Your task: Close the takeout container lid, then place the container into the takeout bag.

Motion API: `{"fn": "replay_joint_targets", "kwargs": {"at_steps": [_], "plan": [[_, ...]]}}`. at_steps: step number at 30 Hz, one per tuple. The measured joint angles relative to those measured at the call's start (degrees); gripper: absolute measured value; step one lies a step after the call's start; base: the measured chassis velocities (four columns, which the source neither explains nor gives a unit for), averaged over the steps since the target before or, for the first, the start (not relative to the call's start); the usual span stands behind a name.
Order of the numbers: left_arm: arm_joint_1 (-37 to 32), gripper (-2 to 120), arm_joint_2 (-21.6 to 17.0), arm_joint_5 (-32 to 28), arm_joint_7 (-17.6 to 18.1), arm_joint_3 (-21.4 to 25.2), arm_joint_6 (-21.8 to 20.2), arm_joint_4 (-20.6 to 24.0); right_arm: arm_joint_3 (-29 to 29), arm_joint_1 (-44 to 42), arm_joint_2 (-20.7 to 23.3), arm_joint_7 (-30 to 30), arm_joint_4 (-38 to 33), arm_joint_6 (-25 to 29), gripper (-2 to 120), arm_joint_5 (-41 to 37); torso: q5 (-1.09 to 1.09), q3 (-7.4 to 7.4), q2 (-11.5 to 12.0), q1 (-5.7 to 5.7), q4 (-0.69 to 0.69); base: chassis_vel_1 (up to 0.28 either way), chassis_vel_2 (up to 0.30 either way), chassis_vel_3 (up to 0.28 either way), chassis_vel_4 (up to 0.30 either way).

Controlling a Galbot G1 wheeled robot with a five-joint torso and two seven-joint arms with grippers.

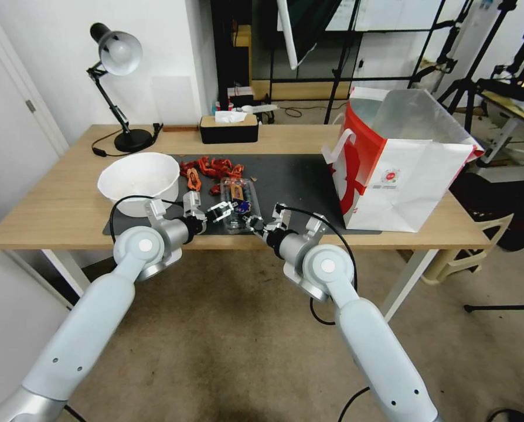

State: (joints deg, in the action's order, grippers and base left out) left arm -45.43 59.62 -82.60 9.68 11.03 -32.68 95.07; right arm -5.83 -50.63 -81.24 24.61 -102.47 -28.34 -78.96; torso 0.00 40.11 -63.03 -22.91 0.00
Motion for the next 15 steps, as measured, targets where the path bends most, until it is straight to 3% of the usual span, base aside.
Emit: {"fn": "replay_joint_targets", "kwargs": {"at_steps": [3, 6, 7, 8, 15], "plan": [[0.4, 60, -0.1, 0.0, 0.1, -0.5, -0.2, -0.2, 0.0, -0.1, 0.1, 0.0, -0.3, 0.0, 0, 0.0, 0.0, 0.0, 0.0, 0.0, 0.0, 0.0, 0.0, 0.0, 0.0], [0.5, 56, -0.1, 0.0, 0.1, -0.5, -0.4, -0.3, 0.0, -0.1, 0.2, 0.1, -0.4, 0.0, 0, 0.0, 0.0, 0.0, 0.0, 0.0, 0.0, 0.0, 0.0, 0.0, 0.0], [0.6, 42, -0.1, -0.1, -0.1, -0.6, -0.5, -0.7, 0.0, -0.2, 0.3, 0.1, -0.7, -0.1, 0, 0.0, 0.0, 0.0, 0.0, 0.0, 0.0, 0.0, 0.0, 0.0, 0.0], [0.6, 37, -0.1, 0.0, -0.2, -0.7, -0.5, -0.8, 0.0, -0.3, 0.3, 0.1, -0.7, -0.1, 0, 0.0, 0.0, 0.0, 0.0, 0.0, 0.0, 0.0, 0.0, 0.0, 0.0], [0.8, 12, -0.1, 0.1, -1.5, -0.9, -0.3, -1.1, -0.2, -1.0, 0.7, -0.3, -2.2, 0.2, 0, 2.1, 0.0, 0.0, 0.0, 0.0, 0.0, 0.0, 0.0, 0.0, 0.0]]}}
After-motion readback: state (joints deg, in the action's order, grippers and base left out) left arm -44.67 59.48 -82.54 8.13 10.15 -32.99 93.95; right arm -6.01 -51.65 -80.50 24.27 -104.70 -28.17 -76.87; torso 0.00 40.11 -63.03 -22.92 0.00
